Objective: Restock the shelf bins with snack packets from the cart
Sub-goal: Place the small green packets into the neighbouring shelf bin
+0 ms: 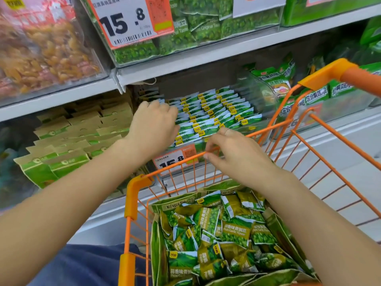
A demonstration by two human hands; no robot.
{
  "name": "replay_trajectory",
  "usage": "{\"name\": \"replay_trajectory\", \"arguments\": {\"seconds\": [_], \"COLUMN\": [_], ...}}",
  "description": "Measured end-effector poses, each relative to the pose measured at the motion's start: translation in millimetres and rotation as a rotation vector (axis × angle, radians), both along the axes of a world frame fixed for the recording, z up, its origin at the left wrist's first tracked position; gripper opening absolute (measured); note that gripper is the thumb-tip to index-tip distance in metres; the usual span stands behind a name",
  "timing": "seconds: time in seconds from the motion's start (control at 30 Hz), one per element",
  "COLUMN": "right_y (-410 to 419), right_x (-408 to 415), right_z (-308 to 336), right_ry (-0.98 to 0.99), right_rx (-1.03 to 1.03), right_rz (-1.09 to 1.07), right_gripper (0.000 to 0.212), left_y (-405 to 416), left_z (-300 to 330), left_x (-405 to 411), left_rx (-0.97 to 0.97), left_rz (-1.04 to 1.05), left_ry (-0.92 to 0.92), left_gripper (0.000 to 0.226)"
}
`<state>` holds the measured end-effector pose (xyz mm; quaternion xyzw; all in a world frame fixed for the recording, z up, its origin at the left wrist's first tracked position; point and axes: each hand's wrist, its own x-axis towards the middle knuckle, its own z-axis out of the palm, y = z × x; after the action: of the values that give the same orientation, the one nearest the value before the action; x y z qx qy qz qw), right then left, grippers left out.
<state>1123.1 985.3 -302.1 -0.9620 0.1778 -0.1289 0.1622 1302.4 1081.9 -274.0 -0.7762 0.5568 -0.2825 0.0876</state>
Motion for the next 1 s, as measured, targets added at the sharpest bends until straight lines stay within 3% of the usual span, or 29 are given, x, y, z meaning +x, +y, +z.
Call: {"name": "replay_trajectory", "arguments": {"seconds": [0.07, 0.17, 0.23, 0.3, 0.37, 0.47, 0.57, 0.7, 0.87, 1.0], "right_y": [6, 15, 23, 34, 48, 60, 57, 28, -7, -6], "right_x": [1, 4, 3, 0, -2, -3, -3, 2, 2, 2], "right_z": [-1, -21, -38, -52, -64, -77, -79, -59, -31, -25], "right_ry": [0.008, 0.352, 0.711, 0.997, 1.076, 1.109, 1.064, 0.644, 0.194, -0.055], "right_rx": [0.022, 0.03, 0.167, 0.277, 0.242, 0.138, 0.128, 0.318, 0.476, 0.612], "right_rz": [0.03, 0.171, 0.305, 0.414, 0.521, 0.627, 0.602, 0.393, 0.245, 0.162], "right_gripper": [0.019, 0.014, 0.017, 0.041, 0.053, 0.047, 0.033, 0.011, 0.011, 0.01], "left_y": [23, 51, 64, 70, 71, 64, 61, 59, 58, 61], "left_z": [-10, -44, -71, -95, -104, -100, -99, -94, -83, -78], "left_x": [-39, -72, -79, -77, -74, -69, -66, -64, -64, -61], "left_rx": [0.058, 0.762, 1.07, 1.106, 1.103, 1.007, 0.85, 0.639, 0.089, -0.099], "left_rz": [-0.123, 0.016, 0.043, 0.044, 0.073, 0.101, 0.108, 0.158, 0.035, -0.067], "left_ry": [0.221, 0.566, 0.719, 0.849, 0.96, 1.032, 1.022, 1.118, 1.582, 1.702], "left_gripper": [0.025, 0.041, 0.05, 0.053, 0.053, 0.051, 0.046, 0.052, 0.077, 0.043]}}
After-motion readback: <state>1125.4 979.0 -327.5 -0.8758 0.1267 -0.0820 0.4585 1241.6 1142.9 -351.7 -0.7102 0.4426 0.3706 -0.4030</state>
